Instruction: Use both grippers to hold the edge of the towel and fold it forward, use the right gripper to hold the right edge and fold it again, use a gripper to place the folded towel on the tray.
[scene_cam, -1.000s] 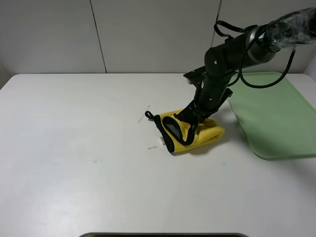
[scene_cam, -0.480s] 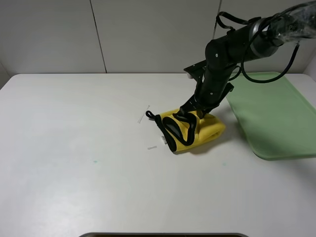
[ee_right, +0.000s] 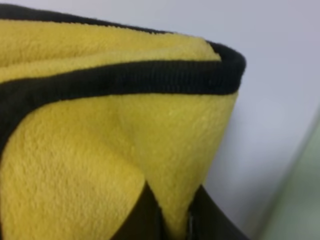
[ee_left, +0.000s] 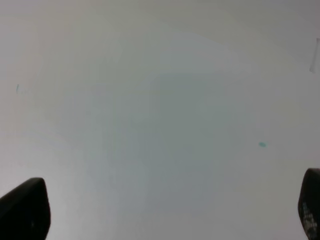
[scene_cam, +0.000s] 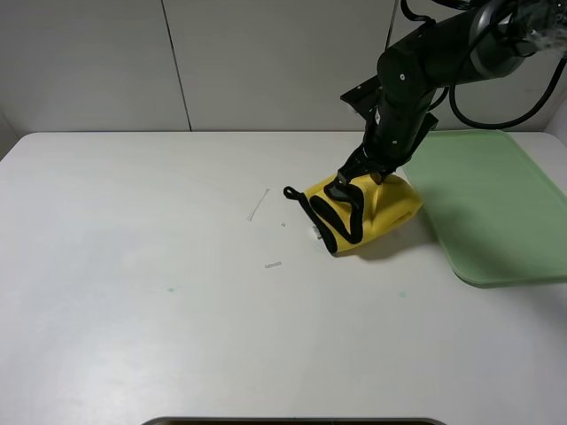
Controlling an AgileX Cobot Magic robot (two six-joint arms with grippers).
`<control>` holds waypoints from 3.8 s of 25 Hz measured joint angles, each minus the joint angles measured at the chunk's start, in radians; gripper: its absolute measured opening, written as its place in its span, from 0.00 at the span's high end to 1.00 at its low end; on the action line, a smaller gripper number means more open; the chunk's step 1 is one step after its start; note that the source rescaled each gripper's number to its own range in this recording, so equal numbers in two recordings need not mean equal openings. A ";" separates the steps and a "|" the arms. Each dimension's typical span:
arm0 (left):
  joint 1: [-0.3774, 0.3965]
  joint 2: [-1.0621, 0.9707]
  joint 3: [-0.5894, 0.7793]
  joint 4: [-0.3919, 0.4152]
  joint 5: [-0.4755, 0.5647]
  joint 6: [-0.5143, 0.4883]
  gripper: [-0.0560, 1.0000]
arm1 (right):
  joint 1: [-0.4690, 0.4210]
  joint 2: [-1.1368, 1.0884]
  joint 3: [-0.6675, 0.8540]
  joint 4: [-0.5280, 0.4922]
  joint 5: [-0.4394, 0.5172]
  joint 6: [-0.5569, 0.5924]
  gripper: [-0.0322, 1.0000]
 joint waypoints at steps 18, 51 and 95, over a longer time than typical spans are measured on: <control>0.000 0.000 0.000 0.000 0.000 0.000 0.00 | -0.335 -0.010 -0.001 -0.094 -0.031 0.078 0.92; 0.000 0.000 0.000 0.000 0.000 0.000 0.00 | -0.514 0.018 -0.001 -0.008 -0.076 0.077 0.01; 0.000 0.000 0.000 0.001 0.000 0.000 0.00 | -0.312 -0.355 -0.004 0.253 0.505 0.035 0.00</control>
